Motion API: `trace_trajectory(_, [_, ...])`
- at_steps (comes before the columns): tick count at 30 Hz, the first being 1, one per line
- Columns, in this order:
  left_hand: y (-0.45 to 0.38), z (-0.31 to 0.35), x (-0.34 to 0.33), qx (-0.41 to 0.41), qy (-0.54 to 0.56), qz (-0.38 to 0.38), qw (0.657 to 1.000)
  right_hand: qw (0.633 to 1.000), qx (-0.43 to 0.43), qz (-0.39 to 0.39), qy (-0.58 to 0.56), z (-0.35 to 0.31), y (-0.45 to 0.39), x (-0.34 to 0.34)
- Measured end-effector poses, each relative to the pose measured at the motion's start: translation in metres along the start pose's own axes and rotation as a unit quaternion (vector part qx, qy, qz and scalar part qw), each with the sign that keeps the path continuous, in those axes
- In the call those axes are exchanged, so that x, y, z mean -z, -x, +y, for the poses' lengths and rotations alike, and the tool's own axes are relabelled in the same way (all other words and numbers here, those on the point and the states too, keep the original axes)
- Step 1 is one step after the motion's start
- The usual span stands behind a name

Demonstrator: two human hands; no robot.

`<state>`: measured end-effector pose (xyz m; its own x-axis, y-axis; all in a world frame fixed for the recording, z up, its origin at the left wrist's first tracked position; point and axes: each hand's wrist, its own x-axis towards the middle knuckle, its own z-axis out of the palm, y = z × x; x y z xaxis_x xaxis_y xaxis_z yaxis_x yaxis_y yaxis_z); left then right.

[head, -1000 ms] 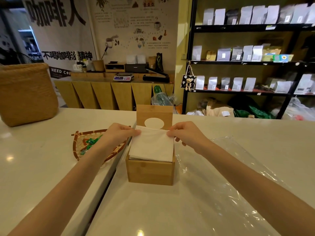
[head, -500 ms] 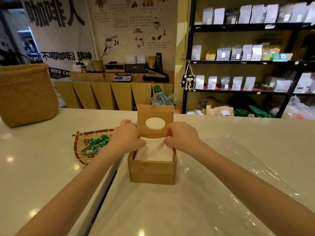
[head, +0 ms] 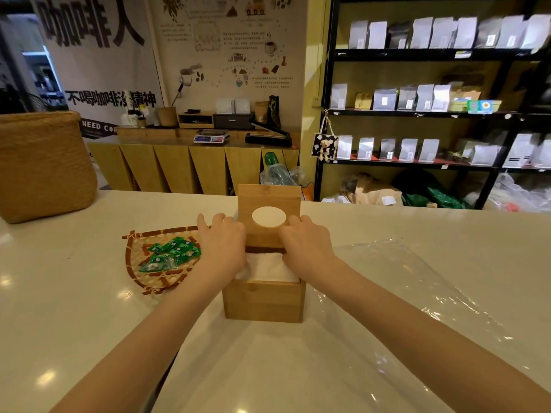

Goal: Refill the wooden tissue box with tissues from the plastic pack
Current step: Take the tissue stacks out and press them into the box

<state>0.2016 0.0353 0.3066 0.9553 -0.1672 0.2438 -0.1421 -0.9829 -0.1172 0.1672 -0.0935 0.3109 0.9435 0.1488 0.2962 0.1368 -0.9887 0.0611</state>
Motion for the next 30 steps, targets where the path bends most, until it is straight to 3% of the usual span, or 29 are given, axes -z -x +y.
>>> trace_trajectory(2, [0.006, -0.004, 0.000, -0.017, 0.039, 0.012, 0.999, 0.999, -0.012, -0.010, -0.043, 0.008, -0.002, 0.004])
trace_trajectory(4, [0.007, -0.008, 0.003, -0.036, 0.092, -0.015, 0.995, 0.992, -0.035, -0.067, -0.101, 0.016, -0.003, 0.014])
trace_trajectory(8, [0.004, -0.014, 0.009, -0.063, 0.073, -0.192, 0.977, 0.966, 0.002, -0.242, -0.093, 0.017, -0.002, 0.031])
trace_trajectory(12, [-0.006, -0.015, 0.004, -0.063, 0.028, -0.246, 0.967, 0.964, 0.003, -0.268, -0.007, 0.005, -0.005, 0.032])
trace_trajectory(16, [-0.013, -0.015, 0.001, -0.079, 0.038, -0.287, 0.954, 0.968, 0.025, -0.244, 0.056, -0.005, -0.007, 0.028])
trace_trajectory(27, [-0.007, -0.014, 0.006, -0.084, 0.060, -0.272, 0.957, 0.956, 0.045, -0.288, -0.010, 0.002, -0.002, 0.027])
trace_trajectory(29, [-0.004, -0.018, 0.015, -0.068, 0.100, -0.218, 0.969, 0.962, 0.038, -0.263, -0.060, 0.011, -0.004, 0.031])
trace_trajectory(30, [-0.003, -0.021, 0.020, -0.052, 0.138, -0.166, 0.975, 0.973, 0.040, -0.215, -0.076, 0.018, -0.007, 0.034])
